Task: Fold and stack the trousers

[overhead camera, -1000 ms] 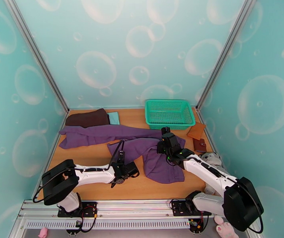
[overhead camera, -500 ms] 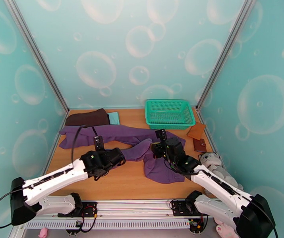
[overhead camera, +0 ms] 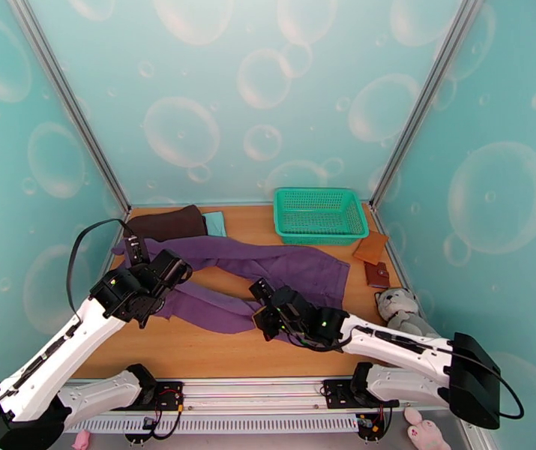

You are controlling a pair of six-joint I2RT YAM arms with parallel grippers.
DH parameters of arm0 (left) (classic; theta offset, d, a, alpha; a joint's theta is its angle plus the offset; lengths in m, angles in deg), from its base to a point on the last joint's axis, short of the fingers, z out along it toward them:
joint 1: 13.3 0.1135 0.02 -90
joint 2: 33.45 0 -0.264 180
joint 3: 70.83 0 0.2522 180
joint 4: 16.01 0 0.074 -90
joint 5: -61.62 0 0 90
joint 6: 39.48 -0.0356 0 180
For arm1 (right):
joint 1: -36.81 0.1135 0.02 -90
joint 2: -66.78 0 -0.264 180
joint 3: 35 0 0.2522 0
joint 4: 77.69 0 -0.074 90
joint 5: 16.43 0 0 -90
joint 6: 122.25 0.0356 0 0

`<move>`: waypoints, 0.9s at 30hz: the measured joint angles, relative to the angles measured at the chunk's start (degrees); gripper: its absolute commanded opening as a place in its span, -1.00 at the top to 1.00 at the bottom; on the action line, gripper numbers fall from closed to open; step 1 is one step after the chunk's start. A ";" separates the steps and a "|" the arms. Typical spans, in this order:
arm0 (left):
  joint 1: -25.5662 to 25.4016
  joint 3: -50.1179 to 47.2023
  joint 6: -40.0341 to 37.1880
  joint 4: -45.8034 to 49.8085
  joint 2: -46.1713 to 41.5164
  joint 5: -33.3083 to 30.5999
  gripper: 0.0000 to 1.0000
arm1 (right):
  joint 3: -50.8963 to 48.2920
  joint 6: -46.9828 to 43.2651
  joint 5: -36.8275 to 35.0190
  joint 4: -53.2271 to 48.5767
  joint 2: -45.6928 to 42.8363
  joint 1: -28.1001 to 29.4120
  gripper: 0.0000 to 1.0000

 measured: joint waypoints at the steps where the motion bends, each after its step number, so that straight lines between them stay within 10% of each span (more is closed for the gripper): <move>1: 1.66 0.02 -0.61 -0.11 0.72 0.02 1.00 | 0.85 0.11 0.46 0.04 2.23 -0.35 0.88; 11: 27.17 -1.57 -11.50 -10.69 18.34 0.39 1.00 | 24.06 -0.59 11.54 4.00 31.17 -5.81 0.79; 16: 32.06 -0.63 -17.27 -17.75 28.28 1.31 0.71 | 30.29 -0.55 14.45 5.73 38.40 -9.94 -0.41; 27: 35.82 6.01 -21.42 -28.26 39.41 1.14 0.35 | 11.06 -1.29 4.61 11.50 17.14 -12.11 -0.75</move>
